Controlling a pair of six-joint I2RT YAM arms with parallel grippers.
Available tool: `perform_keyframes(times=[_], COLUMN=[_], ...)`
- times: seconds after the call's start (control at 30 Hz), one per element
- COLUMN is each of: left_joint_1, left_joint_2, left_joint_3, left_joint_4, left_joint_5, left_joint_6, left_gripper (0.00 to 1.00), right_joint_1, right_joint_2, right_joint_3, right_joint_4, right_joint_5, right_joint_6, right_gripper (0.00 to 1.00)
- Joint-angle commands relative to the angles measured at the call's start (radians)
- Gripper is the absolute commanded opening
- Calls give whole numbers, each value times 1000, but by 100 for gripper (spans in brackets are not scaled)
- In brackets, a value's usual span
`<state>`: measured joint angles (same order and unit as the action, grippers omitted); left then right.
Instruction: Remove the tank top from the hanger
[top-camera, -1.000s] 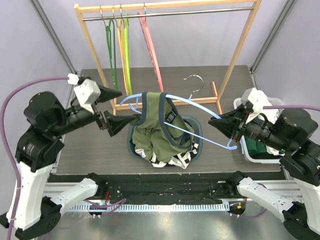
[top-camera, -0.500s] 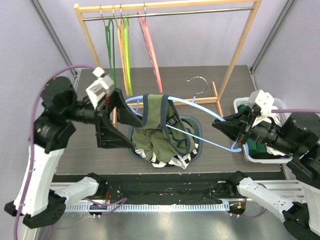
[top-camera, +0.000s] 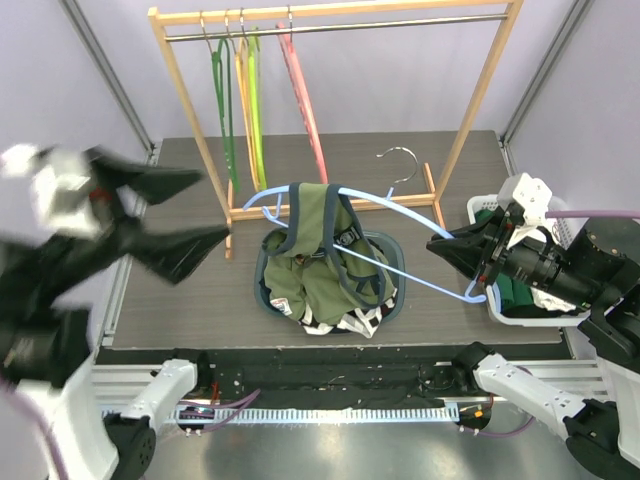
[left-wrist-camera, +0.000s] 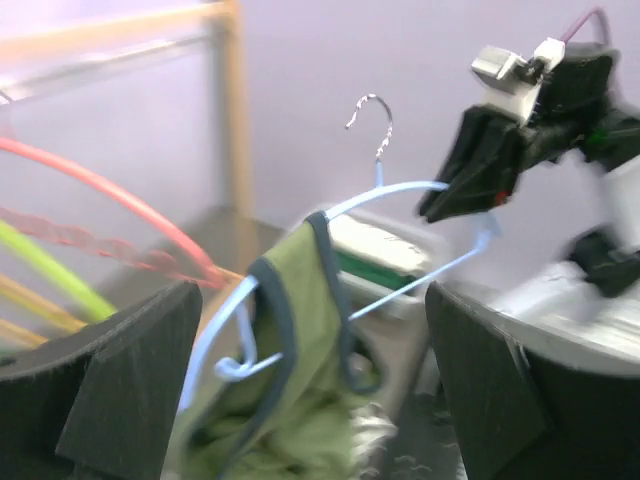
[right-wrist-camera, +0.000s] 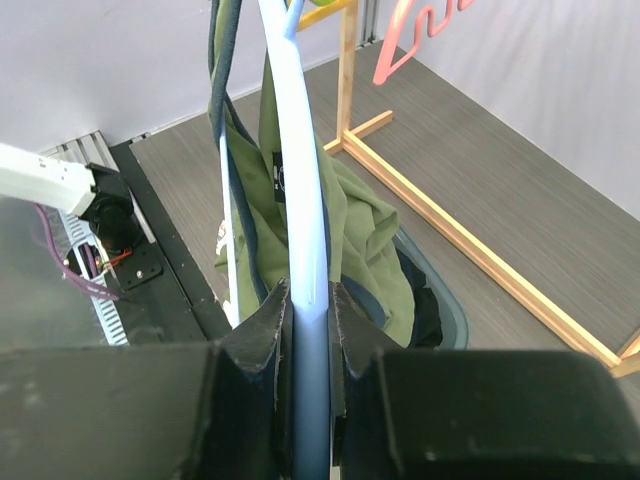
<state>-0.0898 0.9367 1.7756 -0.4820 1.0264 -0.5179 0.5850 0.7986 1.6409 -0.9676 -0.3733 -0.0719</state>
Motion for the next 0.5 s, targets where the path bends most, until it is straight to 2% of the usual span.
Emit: perform_keyframes(times=[0.0, 0.07, 0.1, 0.13, 0.17, 0.23, 0.33, 0.47], left_joint_1=[-13, -11, -11, -7, 5, 34, 25, -36], left_joint_2=[-16, -54, -140, -183, -229, -285, -254, -199], left_joint_3=[185, 112, 34, -105, -181, -255, -300, -380], left_joint_4=[-393, -405, -365, -248, -178, -74, -112, -122], left_joint_5=[-468, -416, -413, -411, -423, -489, -670, -707], left_joint_6=[473, 427, 392, 377, 333, 293, 269, 314], left_gripper=[100, 100, 100, 100, 100, 100, 100, 99], right_joint_1=[-1, -1, -1, -1, -1, -1, -1, -2], right_joint_2=[36, 33, 28, 21, 16, 8, -1, 7], right_joint_3=[63, 66, 68, 63, 60, 48, 33, 42], right_joint_4=[79, 92, 93, 98, 104, 107, 122, 119], right_joint_5=[-9, -3, 0, 5, 14, 39, 46, 60], right_joint_6=[18, 20, 14, 12, 11, 9, 18, 15], right_gripper=[1, 1, 1, 1, 1, 1, 1, 1])
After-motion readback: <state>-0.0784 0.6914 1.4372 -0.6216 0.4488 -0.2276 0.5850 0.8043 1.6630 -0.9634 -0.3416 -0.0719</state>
